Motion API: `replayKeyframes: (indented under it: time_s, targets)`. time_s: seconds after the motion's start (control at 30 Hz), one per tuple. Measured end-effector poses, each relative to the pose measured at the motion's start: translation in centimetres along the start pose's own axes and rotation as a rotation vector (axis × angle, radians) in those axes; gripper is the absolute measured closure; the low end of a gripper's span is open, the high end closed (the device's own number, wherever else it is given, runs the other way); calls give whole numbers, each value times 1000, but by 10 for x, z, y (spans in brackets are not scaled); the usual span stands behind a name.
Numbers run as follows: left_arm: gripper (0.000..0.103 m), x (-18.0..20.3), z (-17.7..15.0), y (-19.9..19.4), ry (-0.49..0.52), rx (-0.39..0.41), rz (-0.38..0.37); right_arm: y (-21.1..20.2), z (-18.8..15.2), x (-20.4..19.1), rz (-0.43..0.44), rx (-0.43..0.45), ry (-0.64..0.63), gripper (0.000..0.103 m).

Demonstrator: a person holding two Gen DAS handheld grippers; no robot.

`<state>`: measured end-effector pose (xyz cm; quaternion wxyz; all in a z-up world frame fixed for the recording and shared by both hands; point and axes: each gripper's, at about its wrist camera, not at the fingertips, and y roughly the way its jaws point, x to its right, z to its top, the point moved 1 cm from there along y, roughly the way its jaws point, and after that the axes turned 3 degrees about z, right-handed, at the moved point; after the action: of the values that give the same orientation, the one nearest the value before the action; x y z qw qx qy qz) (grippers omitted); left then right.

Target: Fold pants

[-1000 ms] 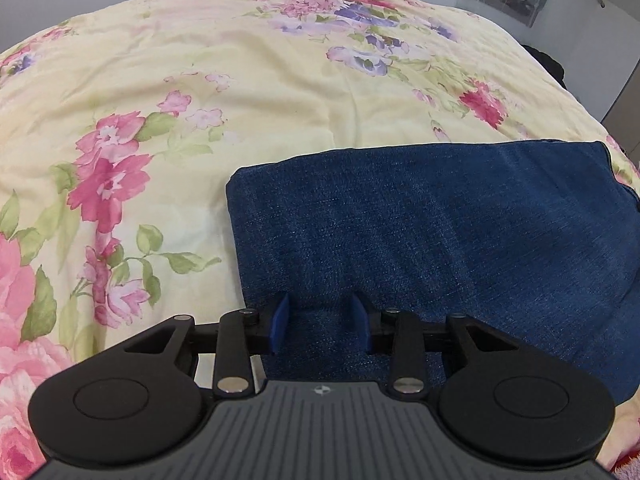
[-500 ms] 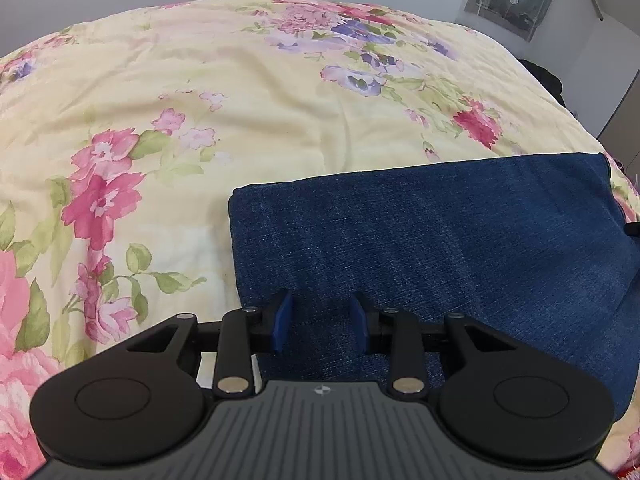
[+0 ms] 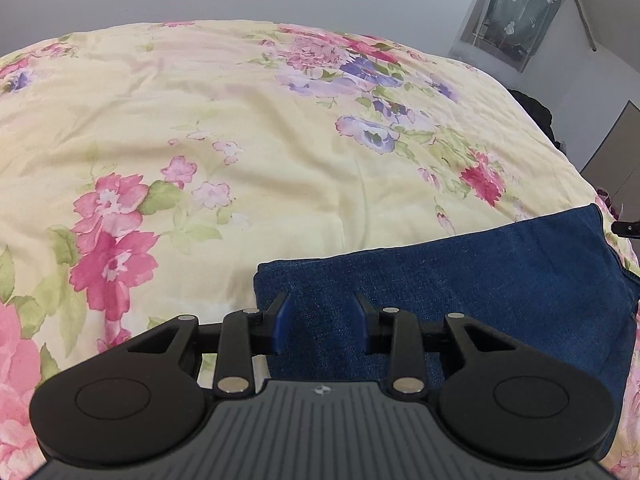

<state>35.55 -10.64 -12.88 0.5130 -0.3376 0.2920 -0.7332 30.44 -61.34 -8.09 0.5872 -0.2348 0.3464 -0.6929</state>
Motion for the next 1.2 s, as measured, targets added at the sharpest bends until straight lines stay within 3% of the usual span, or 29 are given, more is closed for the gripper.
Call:
replayKeyframes:
  time_s: [0.03, 0.17, 0.2, 0.37, 0.6, 0.87, 1.03, 1.2]
  targets:
    - [65, 1, 0, 5, 6, -3, -1, 10, 2, -3, 2, -6, 18, 92]
    - [70, -1, -1, 27, 32, -17, 15, 49, 4, -4, -16, -20, 85, 98]
    - [71, -3, -1, 32, 30, -15, 11, 59, 2, 0, -24, -33, 99, 103]
    - [75, -8, 1, 44, 16, 11, -3, 79, -6, 13, 2, -46, 128, 103]
    - [76, 4, -4, 5, 42, 43, 47, 41, -9, 10, -41, -28, 23, 103]
    - [76, 24, -47, -52, 48, 38, 28, -23, -59, 20, -20, -23, -53, 103]
    - [76, 30, -79, -67, 43, 15, 43, -17, -93, 27, -97, -47, -121, 100]
    - [76, 28, -100, -75, -8, 13, 61, -4, -100, 37, -79, -53, -47, 100]
